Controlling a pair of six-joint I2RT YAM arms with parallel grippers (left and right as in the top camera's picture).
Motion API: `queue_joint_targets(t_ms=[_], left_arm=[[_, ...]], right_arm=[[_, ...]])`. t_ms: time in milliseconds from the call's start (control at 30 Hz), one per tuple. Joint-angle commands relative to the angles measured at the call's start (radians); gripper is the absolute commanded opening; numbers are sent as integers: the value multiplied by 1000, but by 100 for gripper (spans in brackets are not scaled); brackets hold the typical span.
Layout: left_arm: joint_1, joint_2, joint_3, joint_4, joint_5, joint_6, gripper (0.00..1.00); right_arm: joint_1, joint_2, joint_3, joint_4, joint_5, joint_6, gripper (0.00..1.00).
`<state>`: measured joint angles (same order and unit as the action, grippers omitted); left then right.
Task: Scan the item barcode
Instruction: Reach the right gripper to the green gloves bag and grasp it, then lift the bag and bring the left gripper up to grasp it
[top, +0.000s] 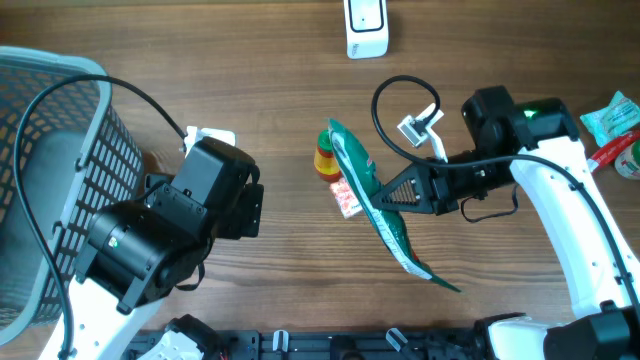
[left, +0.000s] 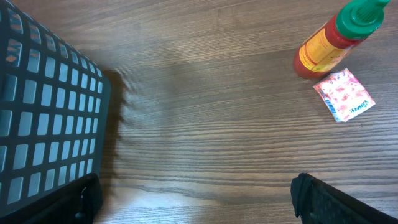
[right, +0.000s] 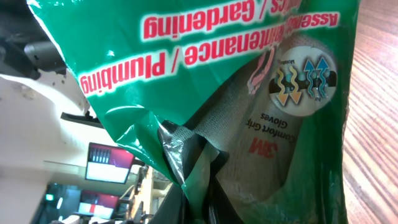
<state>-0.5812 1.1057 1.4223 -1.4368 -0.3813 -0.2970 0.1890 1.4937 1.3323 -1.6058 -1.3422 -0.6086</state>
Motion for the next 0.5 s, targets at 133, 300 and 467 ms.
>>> queue_joint_targets(t_ms=[133, 300, 467], left_arm=[[3, -5, 1, 0, -13, 2, 100], [3, -3, 1, 159, 131, -88, 100], [3, 17, 1, 410, 410, -116, 100]], right_arm=[[3, -92, 0, -3, 12, 34, 5], [2, -174, 0, -3, 14, 146, 4], [2, -245, 0, -3, -48, 258, 4]])
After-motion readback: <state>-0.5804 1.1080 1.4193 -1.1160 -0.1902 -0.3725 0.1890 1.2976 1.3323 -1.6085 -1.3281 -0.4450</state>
